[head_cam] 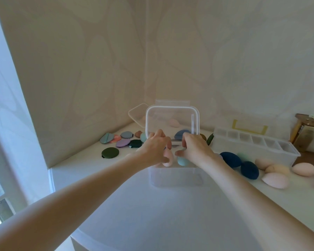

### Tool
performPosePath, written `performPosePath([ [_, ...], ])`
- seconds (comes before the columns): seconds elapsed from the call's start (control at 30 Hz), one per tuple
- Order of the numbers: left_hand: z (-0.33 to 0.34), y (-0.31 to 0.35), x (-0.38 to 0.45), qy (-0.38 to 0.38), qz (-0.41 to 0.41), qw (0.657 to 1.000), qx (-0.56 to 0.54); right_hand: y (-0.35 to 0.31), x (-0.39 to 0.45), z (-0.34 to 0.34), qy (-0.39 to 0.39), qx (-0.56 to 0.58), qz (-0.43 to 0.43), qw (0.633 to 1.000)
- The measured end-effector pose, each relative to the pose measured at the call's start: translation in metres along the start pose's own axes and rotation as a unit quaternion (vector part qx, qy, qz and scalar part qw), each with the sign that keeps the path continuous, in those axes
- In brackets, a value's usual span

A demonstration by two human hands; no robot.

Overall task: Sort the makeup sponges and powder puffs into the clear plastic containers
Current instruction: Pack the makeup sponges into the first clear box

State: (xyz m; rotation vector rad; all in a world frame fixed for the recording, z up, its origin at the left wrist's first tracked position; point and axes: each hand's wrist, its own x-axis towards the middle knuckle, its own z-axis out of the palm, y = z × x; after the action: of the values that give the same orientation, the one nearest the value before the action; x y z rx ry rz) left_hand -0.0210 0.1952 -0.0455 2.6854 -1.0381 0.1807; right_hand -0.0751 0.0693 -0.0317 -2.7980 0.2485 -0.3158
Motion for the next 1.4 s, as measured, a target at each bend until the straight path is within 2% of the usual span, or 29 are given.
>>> performPosePath([
  [0.33, 0.002, 0.011, 0.008, -0.003, 0.013, 1.000, 0.001, 0.014, 0.004, -0.004, -0.008, 0.024, 0.013, 1.000],
  [0.5, 0.003, 0.015, 0.009, -0.005, 0.020, 1.000, 0.005, 0.018, 0.004, -0.003, -0.058, 0.011, 0.023, 0.998],
  [0.83, 0.000, 0.018, 0.008, -0.016, 0.034, 0.999, 0.021, 0.020, 0.002, 0.004, -0.020, 0.014, 0.039, 0.999],
  [0.97, -0.005, 0.026, 0.007, 0.016, 0.062, 0.998, -0.011, 0.020, 0.001, 0.003, -0.046, 0.018, 0.041, 0.998],
  [1.03, -0.005, 0.035, 0.008, 0.001, 0.069, 0.997, -0.031, 0.020, 0.000, -0.003, -0.058, 0.015, 0.035, 0.998],
  [1.1, -0.001, 0.042, 0.010, -0.017, 0.071, 0.997, -0.006, 0.022, -0.001, -0.012, -0.076, 0.023, 0.034, 0.996],
  [1.17, 0.002, 0.043, 0.013, -0.019, 0.071, 0.997, 0.039, 0.029, -0.002, -0.027, -0.059, 0.092, 0.052, 0.993],
  [1.23, 0.003, 0.042, 0.015, -0.015, 0.068, 0.996, 0.050, 0.044, -0.001, -0.042, 0.019, 0.133, 0.074, 0.988],
  [1.3, 0.004, 0.043, 0.017, -0.011, 0.068, 0.997, 0.046, 0.063, 0.002, -0.050, 0.077, 0.071, 0.082, 0.991],
  [1.33, 0.005, 0.043, 0.017, -0.010, 0.066, 0.997, 0.045, 0.070, 0.001, -0.049, 0.065, 0.035, 0.088, 0.993],
  [1.4, 0.005, 0.045, 0.016, -0.009, 0.063, 0.997, 0.047, 0.081, -0.004, -0.038, -0.025, -0.016, 0.104, 0.994],
])
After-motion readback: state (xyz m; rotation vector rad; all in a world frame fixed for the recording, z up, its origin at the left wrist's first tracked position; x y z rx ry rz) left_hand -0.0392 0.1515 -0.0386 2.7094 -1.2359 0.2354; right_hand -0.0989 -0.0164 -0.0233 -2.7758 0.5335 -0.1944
